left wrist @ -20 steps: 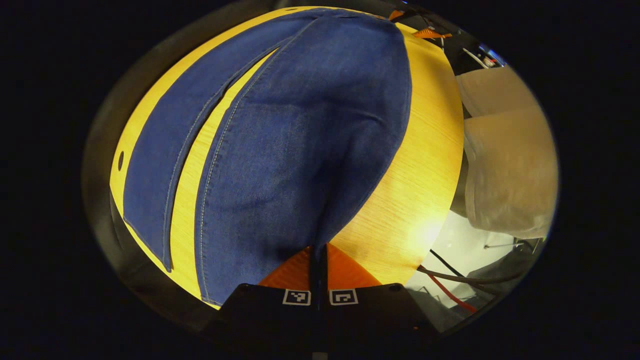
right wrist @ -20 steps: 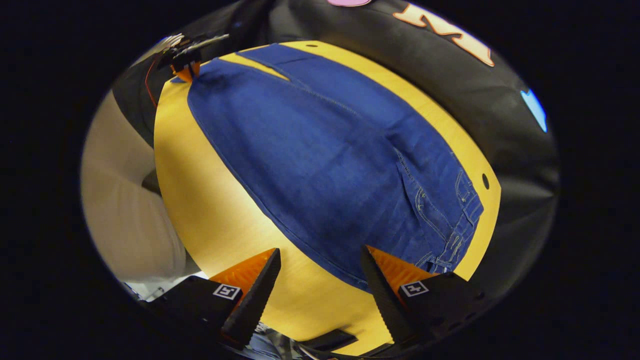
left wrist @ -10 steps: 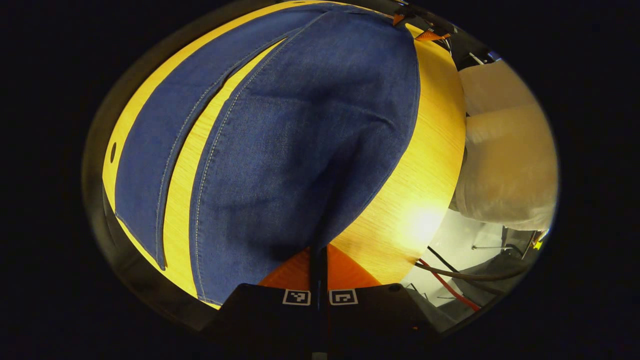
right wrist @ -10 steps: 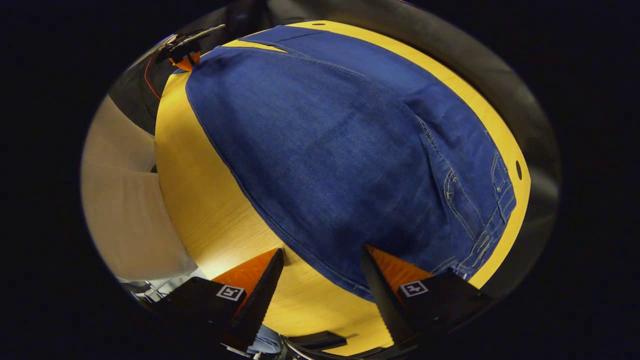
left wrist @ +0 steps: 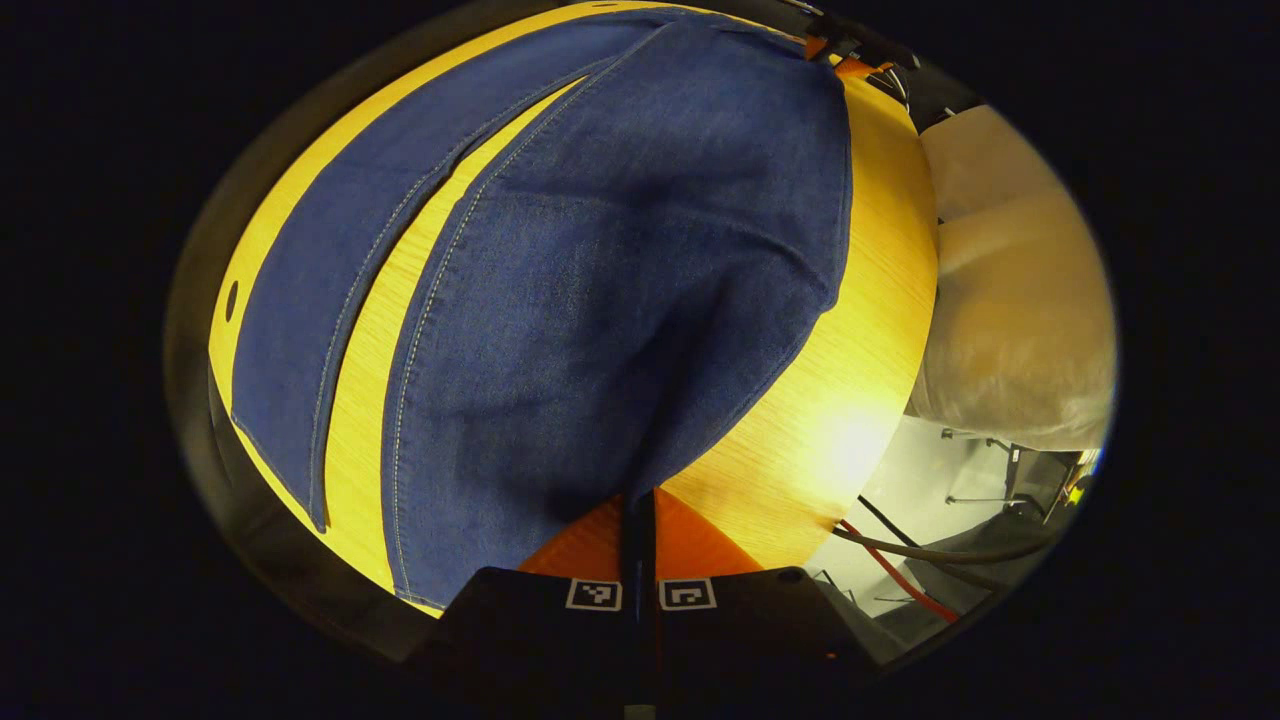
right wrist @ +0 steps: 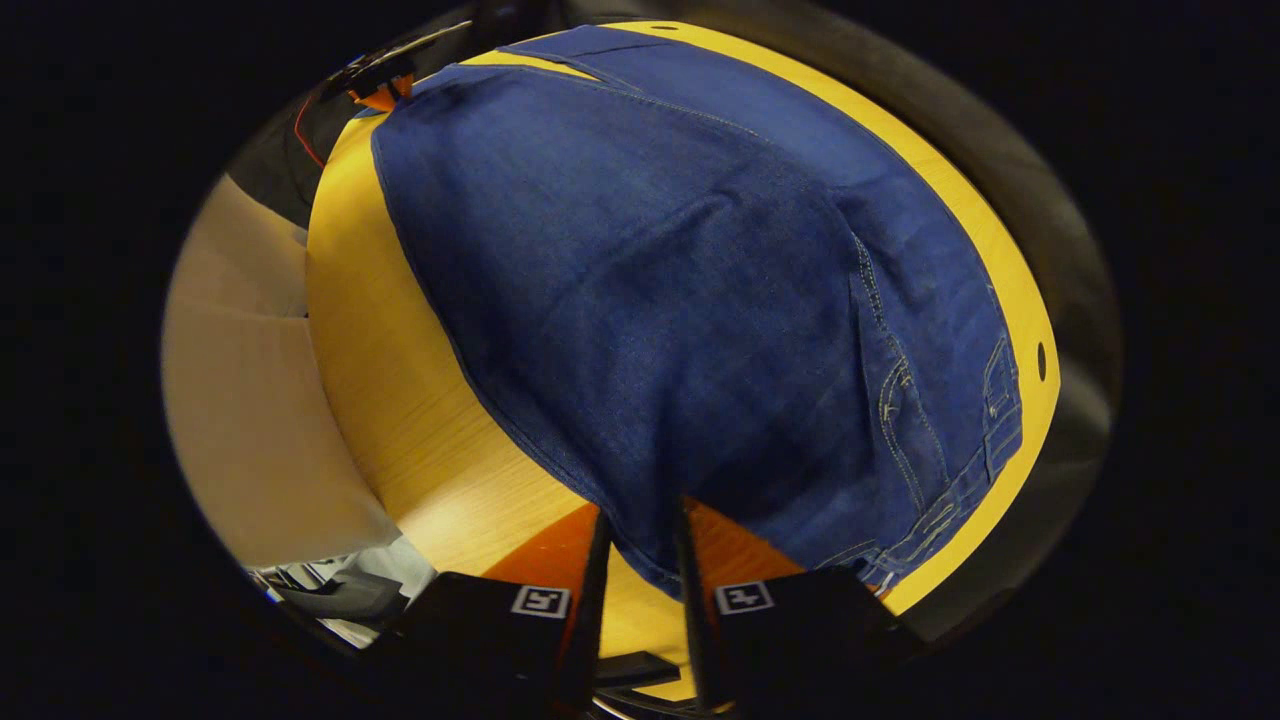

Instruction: Grasp the waist and the cuffs of the jeans and fold them to make the two legs overlap; first hold the waist and fold one-third of the jeans toward the cuffs, then hold the cuffs and fold the remaining one-third in the same direction to finish folding.

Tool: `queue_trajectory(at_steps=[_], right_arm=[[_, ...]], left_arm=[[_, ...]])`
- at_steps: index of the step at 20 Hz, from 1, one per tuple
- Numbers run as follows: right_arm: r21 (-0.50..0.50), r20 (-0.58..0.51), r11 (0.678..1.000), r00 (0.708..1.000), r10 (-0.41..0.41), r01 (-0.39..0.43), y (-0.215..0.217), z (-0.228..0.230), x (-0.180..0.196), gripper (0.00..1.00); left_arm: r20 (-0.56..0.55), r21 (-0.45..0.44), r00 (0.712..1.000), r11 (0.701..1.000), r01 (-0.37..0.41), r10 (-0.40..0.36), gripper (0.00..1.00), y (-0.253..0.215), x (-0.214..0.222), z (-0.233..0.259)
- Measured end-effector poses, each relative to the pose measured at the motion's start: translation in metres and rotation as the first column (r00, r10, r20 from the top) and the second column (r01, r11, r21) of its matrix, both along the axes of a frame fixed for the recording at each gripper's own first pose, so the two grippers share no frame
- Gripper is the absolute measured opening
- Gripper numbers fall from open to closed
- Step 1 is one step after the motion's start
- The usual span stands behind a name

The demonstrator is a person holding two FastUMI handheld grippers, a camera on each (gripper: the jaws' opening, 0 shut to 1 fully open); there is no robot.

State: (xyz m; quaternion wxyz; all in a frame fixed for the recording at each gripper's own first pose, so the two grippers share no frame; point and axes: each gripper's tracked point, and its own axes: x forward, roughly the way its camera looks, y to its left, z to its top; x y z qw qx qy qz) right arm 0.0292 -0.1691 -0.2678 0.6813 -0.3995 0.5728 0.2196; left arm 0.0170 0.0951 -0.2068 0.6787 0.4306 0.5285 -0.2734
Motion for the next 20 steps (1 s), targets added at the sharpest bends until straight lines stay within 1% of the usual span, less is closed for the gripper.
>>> queue_trajectory(at_steps=[1, 2, 3, 5, 6, 7, 8, 10, 12, 14, 15, 16, 17, 18, 20], right_arm=[[-0.007, 0.008, 1.000, 1.000, -0.009, 0.009, -0.001, 0.003, 0.004, 0.29], [-0.011, 0.016, 1.000, 1.000, -0.015, 0.015, -0.003, 0.003, 0.007, 0.17], [-0.008, 0.018, 1.000, 1.000, -0.023, 0.023, -0.003, 0.004, 0.007, 0.13], [-0.008, 0.032, 0.997, 0.997, -0.071, 0.071, -0.006, 0.003, 0.006, 0.08], [-0.004, 0.046, 0.995, 0.994, -0.100, 0.100, -0.005, 0.004, 0.005, 0.05], [-0.006, 0.061, 0.992, 0.990, -0.127, 0.127, -0.007, 0.005, 0.004, 0.05], [-0.003, 0.078, 0.992, 0.989, -0.129, 0.129, -0.008, 0.003, 0.006, 0.03], [-0.009, 0.123, 0.990, 0.982, -0.141, 0.143, -0.007, 0.006, 0.004, 0.03], [-0.024, 0.167, 0.990, 0.977, -0.136, 0.141, -0.005, 0.008, 0.003, 0.03], [-0.041, 0.210, 0.987, 0.967, -0.146, 0.158, -0.003, 0.014, 0.002, 0.02], [-0.042, 0.228, 0.983, 0.960, -0.165, 0.179, -0.002, 0.020, 0.003, 0.02], [-0.039, 0.258, 0.978, 0.947, -0.190, 0.206, 0.000, 0.031, 0.004, 0.03], [-0.019, 0.305, 0.971, 0.927, -0.219, 0.236, 0.003, 0.044, 0.011, 0.00], [0.006, 0.349, 0.963, 0.902, -0.255, 0.270, 0.005, 0.059, 0.018, 0.03], [0.062, 0.421, 0.948, 0.853, -0.309, 0.313, 0.013, 0.085, 0.037, 0.02]], left_arm=[[0.003, 0.003, 1.000, 1.000, 0.000, 0.000, 0.00, 0.001, 0.001, 0.000], [0.006, 0.007, 1.000, 1.000, 0.000, 0.000, 0.00, 0.001, 0.001, 0.000], [0.008, 0.008, 1.000, 1.000, 0.000, 0.000, 0.00, 0.001, 0.002, -0.001], [0.018, 0.010, 1.000, 1.000, -0.015, 0.015, 0.00, 0.001, 0.003, 0.000], [0.022, 0.011, 1.000, 1.000, -0.022, 0.022, 0.03, 0.001, 0.001, 0.000], [0.028, 0.009, 0.999, 1.000, -0.028, 0.027, 0.03, 0.000, 0.002, 0.000], [0.038, 0.006, 0.999, 0.999, -0.032, 0.032, 0.04, 0.001, 0.001, 0.000], [0.067, -0.002, 0.997, 0.999, -0.040, 0.040, 0.00, 0.000, 0.003, -0.001], [0.097, 0.002, 0.993, 0.998, -0.063, 0.062, 0.00, 0.001, 0.003, -0.001], [0.107, 0.036, 0.989, 0.994, -0.102, 0.097, 0.00, 0.004, -0.002, 0.002], [0.129, 0.046, 0.987, 0.993, -0.105, 0.098, 0.00, 0.002, -0.002, 0.009], [0.152, 0.049, 0.982, 0.992, -0.117, 0.108, 0.00, -0.001, -0.002, 0.019], [0.181, 0.043, 0.976, 0.990, -0.135, 0.125, 0.00, -0.006, -0.001, 0.030], [0.214, 0.038, 0.966, 0.988, -0.153, 0.141, 0.00, -0.008, 0.002, 0.044], [0.282, 0.041, 0.942, 0.979, -0.201, 0.181, 0.00, -0.006, 0.017, 0.075]])
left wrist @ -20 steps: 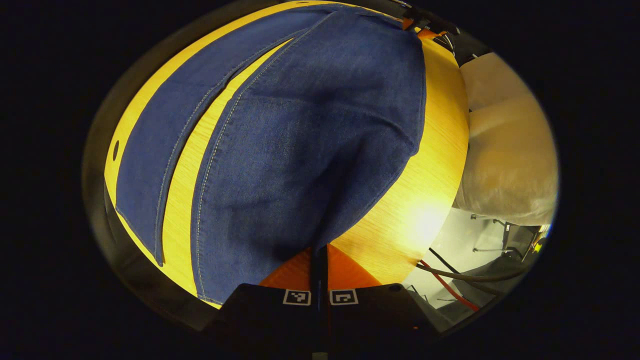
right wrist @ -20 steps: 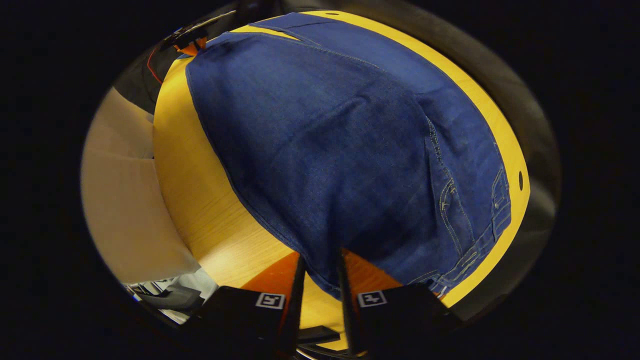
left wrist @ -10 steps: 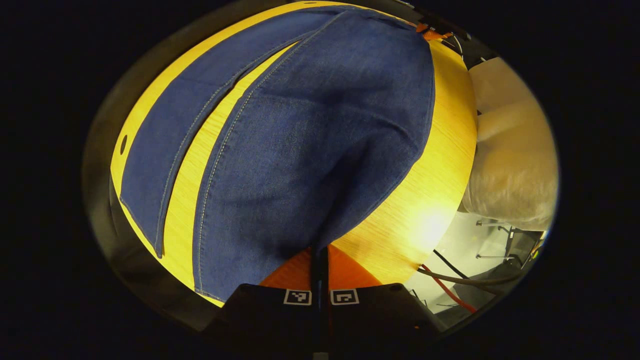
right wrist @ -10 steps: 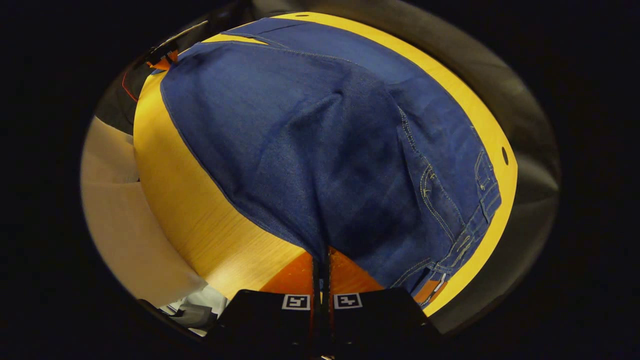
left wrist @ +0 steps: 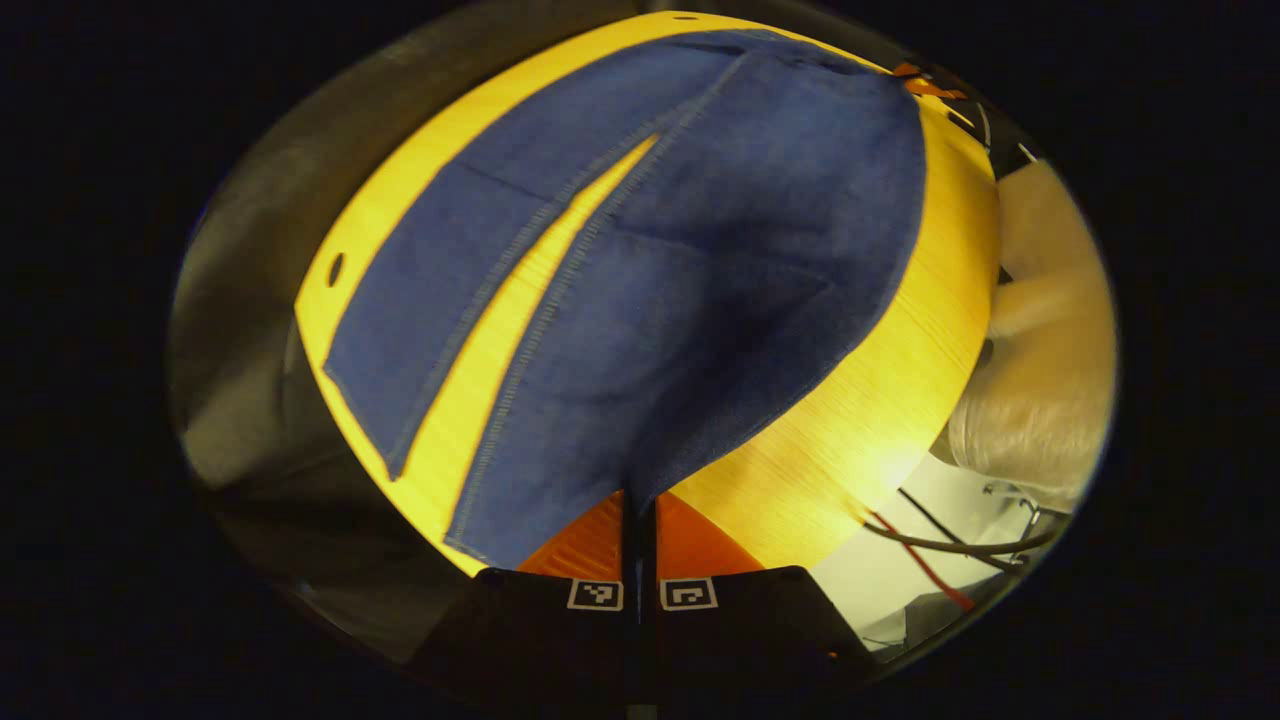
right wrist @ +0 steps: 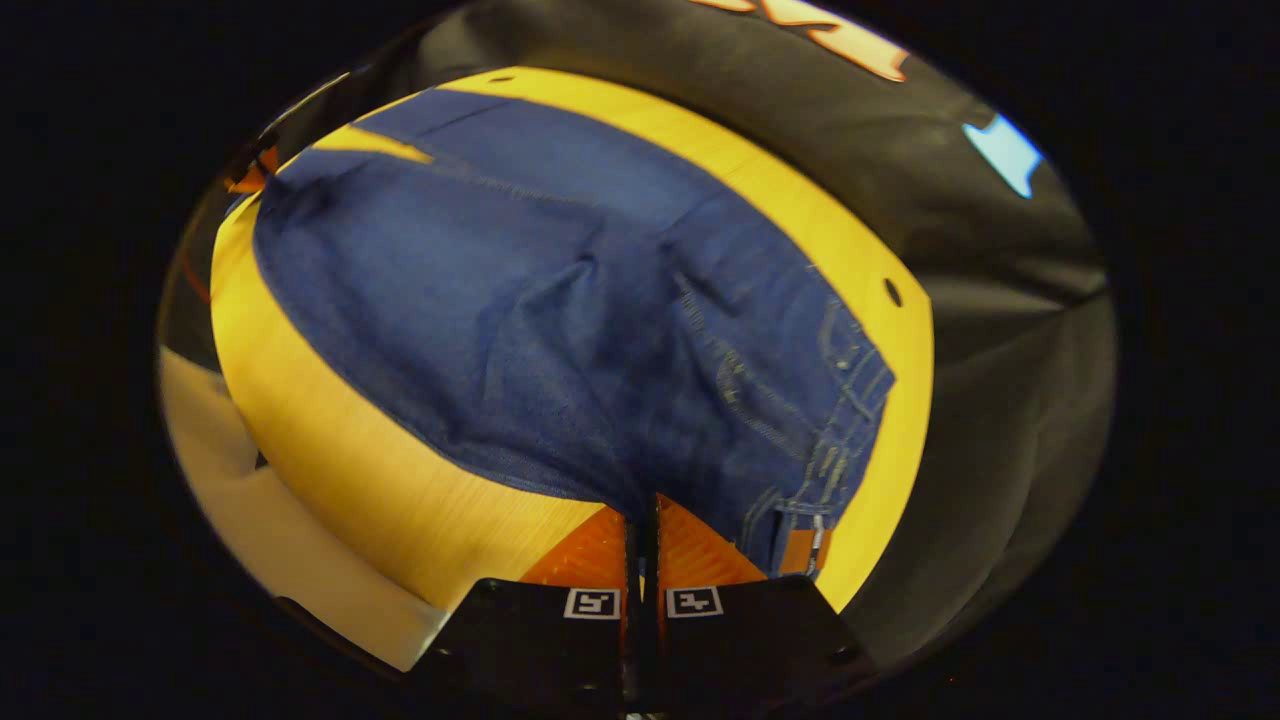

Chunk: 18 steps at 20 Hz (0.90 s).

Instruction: Grasp the waist and the cuffs of the jeans and fold them to make the two legs overlap; first hold the waist and fold one-third of the jeans toward the cuffs, then hold the cuffs and fold the remaining one-third in the same direction to finish folding.

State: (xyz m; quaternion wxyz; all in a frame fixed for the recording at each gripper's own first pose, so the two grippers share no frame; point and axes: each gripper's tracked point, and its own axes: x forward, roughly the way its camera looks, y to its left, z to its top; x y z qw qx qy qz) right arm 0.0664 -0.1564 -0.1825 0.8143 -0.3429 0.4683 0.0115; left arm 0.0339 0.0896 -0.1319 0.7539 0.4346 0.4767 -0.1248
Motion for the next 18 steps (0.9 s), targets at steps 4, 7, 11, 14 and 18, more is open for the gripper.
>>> queue_trajectory(at_steps=[4, 7, 11, 14, 18], right_arm=[[0.041, 0.088, 0.999, 0.996, -0.031, 0.028, 0.007, 0.041, 0.032, 0.02], [0.054, 0.145, 0.998, 0.988, -0.048, 0.040, 0.010, 0.063, 0.062, 0.02], [0.078, 0.230, 0.993, 0.968, -0.103, 0.087, 0.010, 0.082, 0.122, 0.02], [0.084, 0.254, 0.989, 0.957, -0.138, 0.120, 0.007, 0.076, 0.170, 0.02], [0.118, 0.206, 0.982, 0.964, -0.170, 0.148, 0.003, 0.046, 0.223, 0.00]], left_arm=[[0.126, 0.052, 0.988, 0.994, -0.100, 0.093, 0.00, 0.007, 0.037, 0.056], [0.212, 0.083, 0.970, 0.987, -0.137, 0.117, 0.00, 0.003, 0.077, 0.087], [0.300, 0.138, 0.946, 0.976, -0.171, 0.123, 0.00, -0.007, 0.138, 0.110], [0.327, 0.180, 0.936, 0.963, -0.200, 0.133, 0.00, -0.005, 0.185, 0.111], [0.337, 0.277, 0.934, 0.936, -0.216, 0.116, 0.00, 0.002, 0.236, 0.120]])
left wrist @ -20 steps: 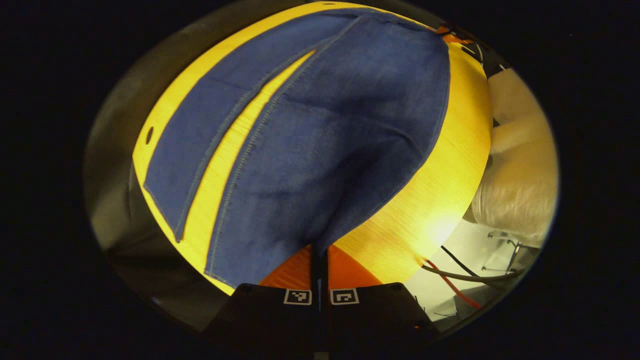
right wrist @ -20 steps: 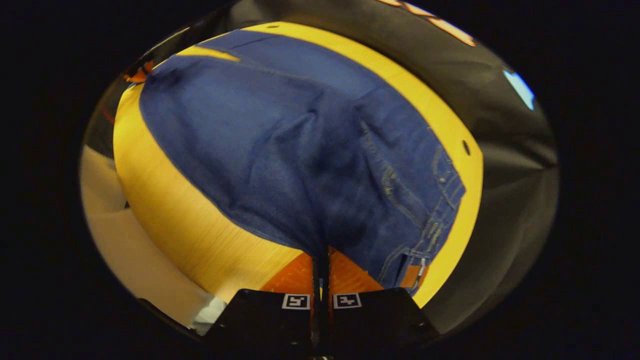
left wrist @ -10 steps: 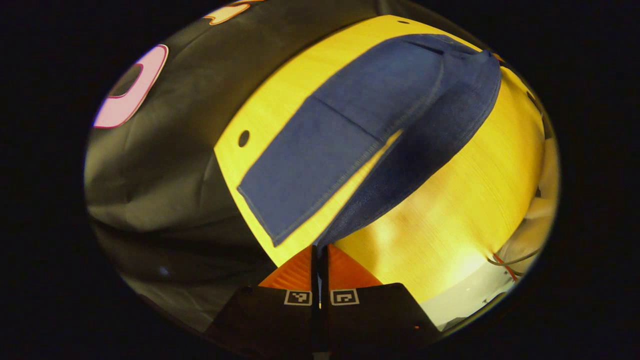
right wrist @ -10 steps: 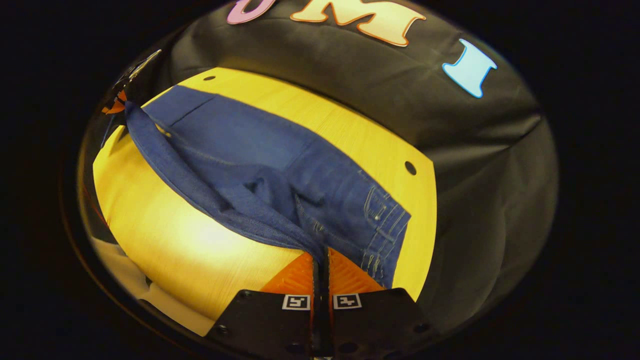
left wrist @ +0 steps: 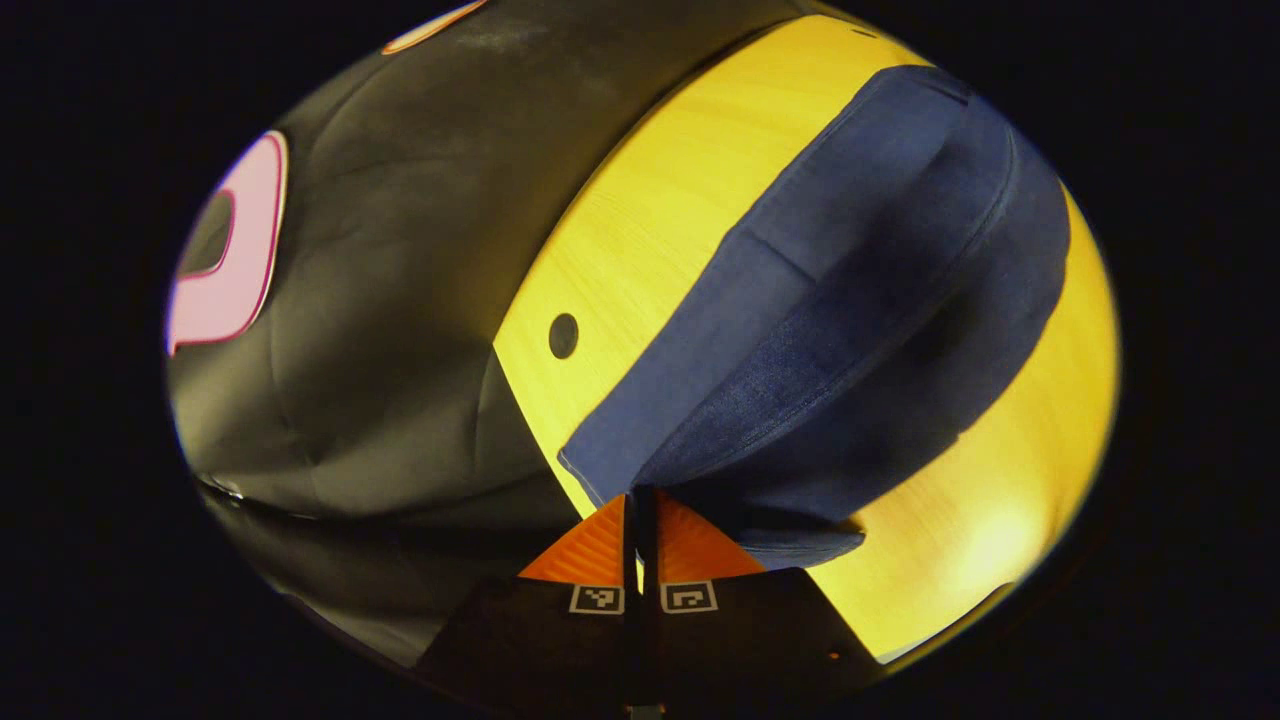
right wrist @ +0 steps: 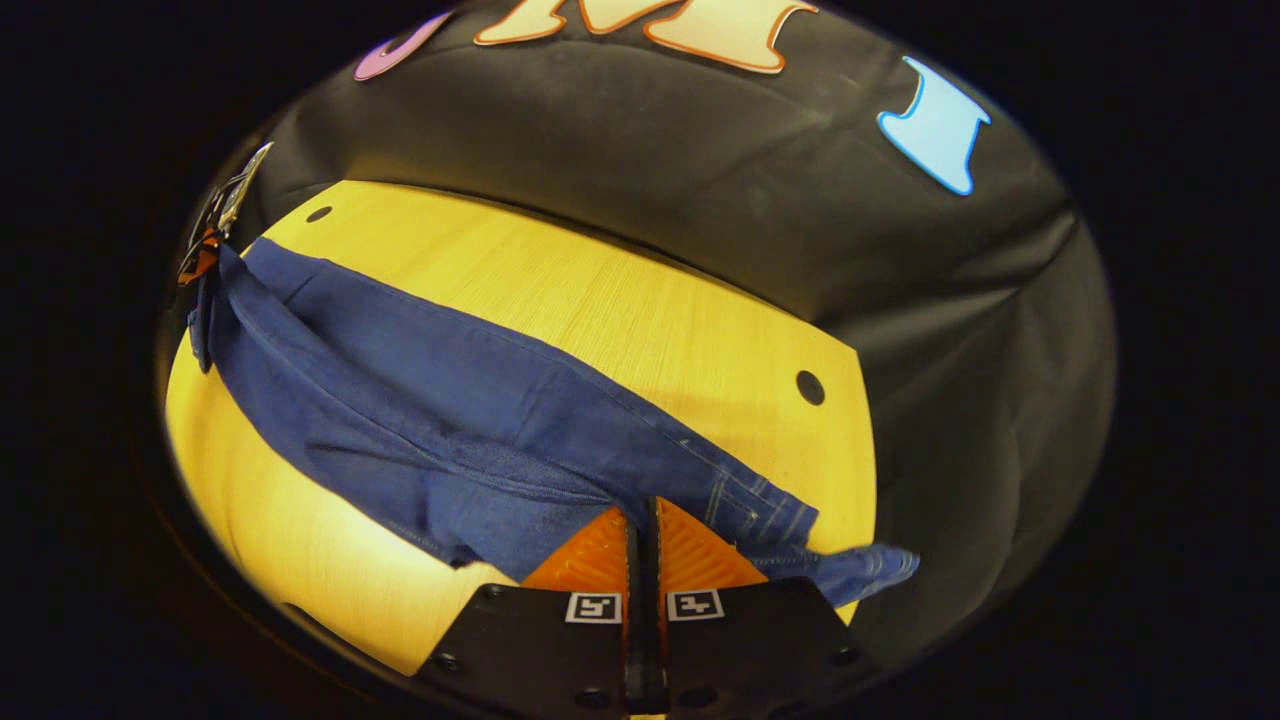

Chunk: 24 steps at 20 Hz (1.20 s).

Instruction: Grasp the waist and the cuffs of the jeans and fold them to make the two legs overlap; first hold the waist and fold one-third of the jeans toward the cuffs, then hold the cuffs and fold the remaining one-third in the same direction to finish folding.

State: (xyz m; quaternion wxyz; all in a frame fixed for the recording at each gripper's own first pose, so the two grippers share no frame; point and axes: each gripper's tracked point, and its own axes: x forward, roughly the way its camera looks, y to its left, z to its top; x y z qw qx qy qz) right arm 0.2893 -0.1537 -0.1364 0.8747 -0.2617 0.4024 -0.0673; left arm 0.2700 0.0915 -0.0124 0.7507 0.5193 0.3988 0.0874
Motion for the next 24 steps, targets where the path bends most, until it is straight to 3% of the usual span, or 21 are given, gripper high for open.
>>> queue_trajectory(at_steps=[5, 11, 12, 13, 14, 15, 16, 18, 19, 21, 24], right_arm=[[0.057, -0.130, 0.998, 0.991, -0.019, 0.026, -0.017, -0.064, 0.031, 0.02], [0.147, -0.104, 0.989, 0.994, -0.014, 0.029, -0.023, -0.059, 0.036, 0.05], [0.169, -0.106, 0.985, 0.994, -0.018, 0.035, -0.026, -0.058, 0.036, 0.08], [0.173, -0.096, 0.984, 0.995, -0.027, 0.043, -0.035, -0.055, 0.037, 0.28], [0.184, -0.079, 0.982, 0.996, -0.033, 0.047, -0.042, -0.050, 0.035, 0.48], [0.231, -0.065, 0.971, 0.997, -0.044, 0.058, -0.042, -0.041, 0.031, 0.68], [0.282, -0.042, 0.956, 0.997, -0.068, 0.077, -0.045, -0.028, 0.025, 0.88], [0.384, 0.012, 0.917, 0.992, -0.122, 0.108, -0.047, -0.003, 0.018, 1.00], [0.412, 0.041, 0.904, 0.988, -0.147, 0.118, -0.055, 0.010, 0.013, 0.99], [0.424, 0.108, 0.896, 0.975, -0.196, 0.133, -0.079, 0.035, 0.003, 0.99], [0.405, 0.169, 0.895, 0.946, -0.276, 0.188, -0.125, 0.064, -0.023, 0.99]], left_arm=[[-0.044, 0.113, 0.998, 0.993, 0.046, -0.041, 0.00, -0.011, 0.053, -0.017], [0.005, 0.072, 0.998, 0.996, 0.058, -0.058, 0.00, -0.015, 0.066, -0.032], [0.022, 0.054, 0.998, 0.997, 0.060, -0.061, 0.00, -0.012, 0.066, -0.030], [0.036, 0.027, 0.997, 0.998, 0.065, -0.065, 0.02, -0.013, 0.063, -0.032], [0.057, 0.007, 0.996, 0.998, 0.066, -0.066, 0.25, -0.015, 0.059, -0.028], [0.089, -0.010, 0.993, 0.997, 0.074, -0.072, 0.33, -0.019, 0.057, -0.022], [0.138, -0.024, 0.987, 0.996, 0.088, -0.084, 0.52, -0.023, 0.053, -0.011], [0.248, -0.062, 0.965, 0.992, 0.109, -0.091, 0.91, -0.033, 0.047, 0.007], [0.302, -0.105, 0.950, 0.988, 0.117, -0.080, 0.85, -0.039, 0.040, 0.012], [0.382, -0.216, 0.923, 0.968, 0.126, -0.035, 0.85, -0.056, 0.025, 0.021], [0.483, -0.378, 0.875, 0.911, 0.163, 0.043, 0.85, -0.079, 0.000, 0.025]])
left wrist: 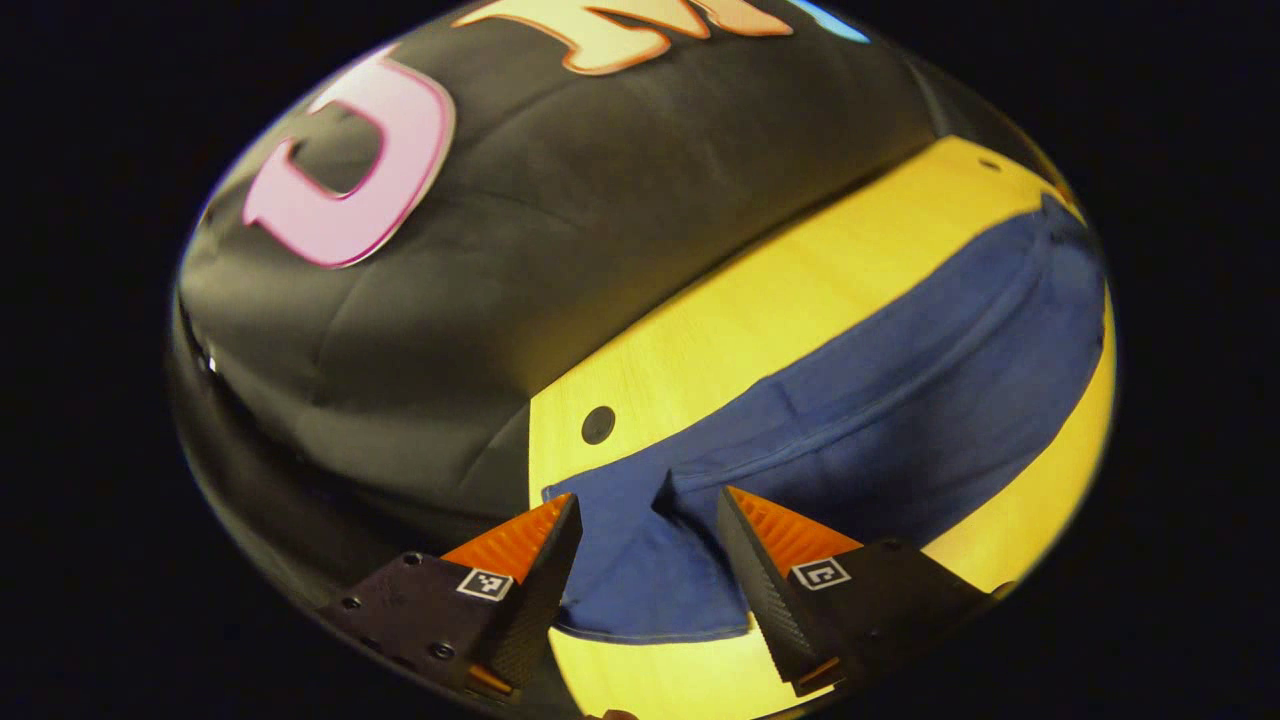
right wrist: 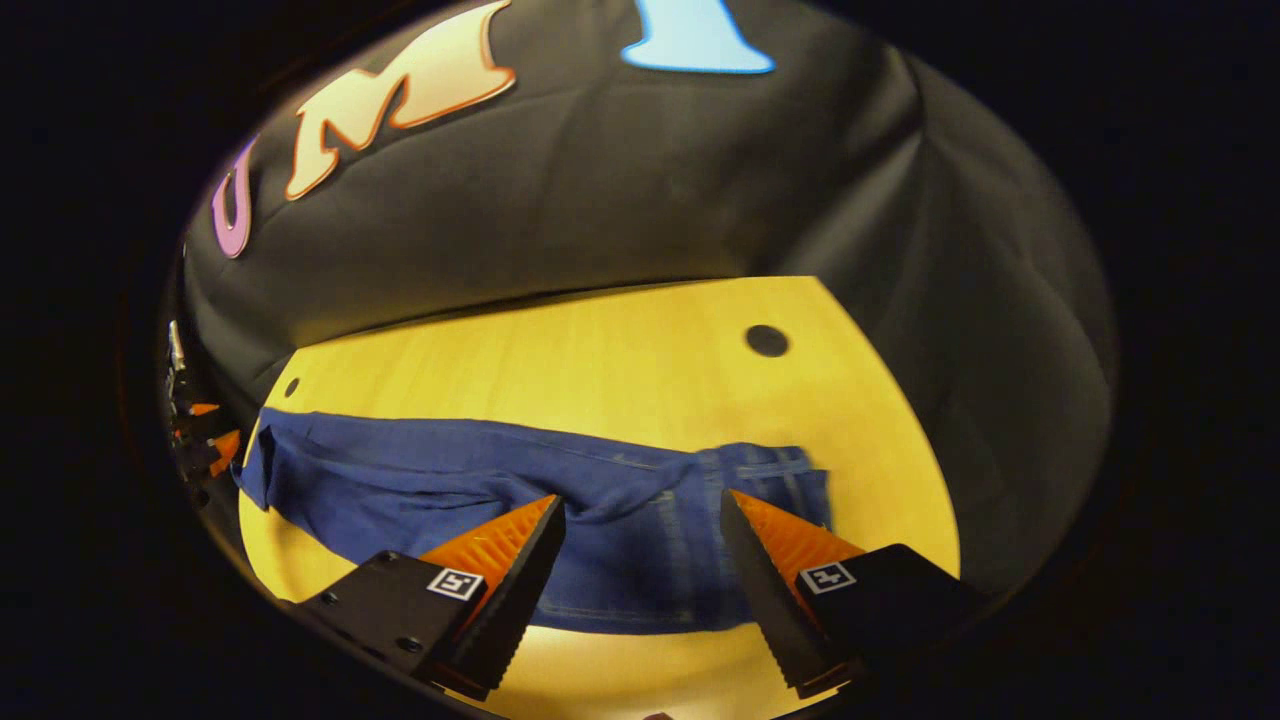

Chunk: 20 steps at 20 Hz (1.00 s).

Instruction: Grasp the waist and the cuffs of the jeans and fold them to make the two legs overlap; first hold the waist and fold one-third of the jeans toward the cuffs, then hold the cuffs and fold the remaining one-third in the same direction to finish folding.

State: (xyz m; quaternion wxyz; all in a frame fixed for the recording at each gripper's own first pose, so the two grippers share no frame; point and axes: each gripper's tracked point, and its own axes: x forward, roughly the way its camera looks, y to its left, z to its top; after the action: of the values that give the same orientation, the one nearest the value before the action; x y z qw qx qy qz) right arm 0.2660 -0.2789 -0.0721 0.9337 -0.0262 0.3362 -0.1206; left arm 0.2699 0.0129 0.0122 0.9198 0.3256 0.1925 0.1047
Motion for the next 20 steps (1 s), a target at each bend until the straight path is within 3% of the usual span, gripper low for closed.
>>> queue_trajectory(at_steps=[5, 6, 8, 10, 14, 20], right_arm=[[-0.017, -0.006, 0.995, 0.995, -0.103, 0.103, -0.063, -0.006, -0.035, 0.93], [-0.020, -0.016, 0.993, 0.994, -0.113, 0.112, -0.071, -0.012, -0.041, 0.98], [-0.007, -0.035, 0.992, 0.991, -0.128, 0.128, -0.080, -0.027, -0.047, 0.93], [0.036, -0.056, 0.989, 0.988, -0.142, 0.144, -0.084, -0.045, -0.050, 0.98], [0.052, -0.082, 0.988, 0.987, -0.140, 0.144, -0.093, -0.073, -0.055, 0.98], [0.092, -0.030, 0.990, 0.994, -0.109, 0.111, -0.094, -0.082, -0.052, 0.93]], left_arm=[[0.117, -0.260, 0.992, 0.965, -0.025, 0.057, 0.87, -0.005, -0.005, -0.003], [0.140, -0.300, 0.987, 0.953, -0.031, 0.076, 0.87, -0.002, -0.003, -0.005], [0.185, -0.349, 0.978, 0.937, -0.028, 0.099, 0.88, 0.002, 0.004, -0.009], [0.204, -0.374, 0.973, 0.927, -0.023, 0.107, 0.88, 0.004, 0.006, -0.012], [0.221, -0.389, 0.967, 0.921, -0.033, 0.127, 0.88, 0.005, 0.006, -0.013], [0.260, -0.358, 0.954, 0.932, -0.047, 0.147, 0.88, 0.001, 0.005, -0.005]])
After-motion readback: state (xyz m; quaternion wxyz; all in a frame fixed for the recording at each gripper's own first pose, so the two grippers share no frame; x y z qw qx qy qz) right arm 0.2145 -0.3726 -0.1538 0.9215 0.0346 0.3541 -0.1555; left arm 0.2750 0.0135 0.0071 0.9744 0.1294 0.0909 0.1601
